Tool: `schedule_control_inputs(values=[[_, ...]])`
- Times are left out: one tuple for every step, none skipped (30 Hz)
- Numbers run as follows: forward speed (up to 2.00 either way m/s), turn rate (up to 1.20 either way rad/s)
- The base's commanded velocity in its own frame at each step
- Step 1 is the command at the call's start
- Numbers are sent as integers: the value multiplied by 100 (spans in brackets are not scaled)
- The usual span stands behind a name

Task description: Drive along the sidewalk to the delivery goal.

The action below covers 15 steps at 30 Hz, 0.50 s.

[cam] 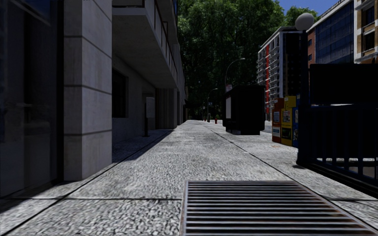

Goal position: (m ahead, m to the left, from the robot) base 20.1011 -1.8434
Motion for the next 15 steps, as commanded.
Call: schedule_control_inputs(values=[[200, 0], [200, 0], [200, 0], [200, 0], [200, 0], [200, 0], [200, 0], [200, 0], [200, 0], [200, 0], [200, 0], [200, 0], [200, 0], [200, 0], [200, 0]])
